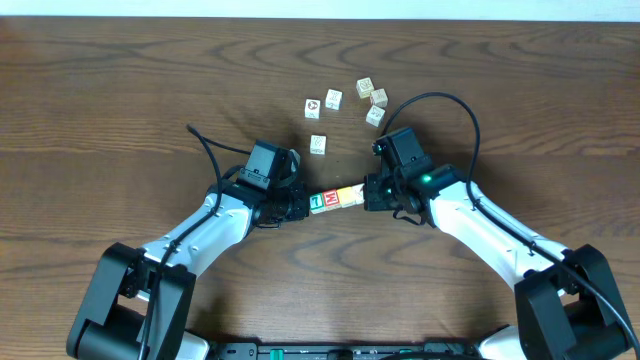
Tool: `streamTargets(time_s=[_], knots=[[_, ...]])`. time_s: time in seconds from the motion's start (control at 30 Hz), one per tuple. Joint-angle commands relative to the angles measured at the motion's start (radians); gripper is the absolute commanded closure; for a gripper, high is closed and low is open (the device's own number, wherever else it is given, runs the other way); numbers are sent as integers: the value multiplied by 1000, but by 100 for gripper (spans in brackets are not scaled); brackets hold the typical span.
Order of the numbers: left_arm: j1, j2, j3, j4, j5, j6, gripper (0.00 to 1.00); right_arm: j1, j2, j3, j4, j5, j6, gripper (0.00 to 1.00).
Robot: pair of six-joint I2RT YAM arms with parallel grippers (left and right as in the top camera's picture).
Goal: Lift 4 blocks
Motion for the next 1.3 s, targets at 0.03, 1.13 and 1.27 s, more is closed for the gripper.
streamTargets(time_s=[0.03,1.13,1.27], knots=[[-45,-30,58,40,210,-8,93,52,-24,49,20,-267,-11,99],[-44,-33,105,36,209,-8,93,56,-24,61,-2,-253,-18,99],[-44,-33,105,37,208,-8,93,56,-25,68,-1,-253,-18,99]])
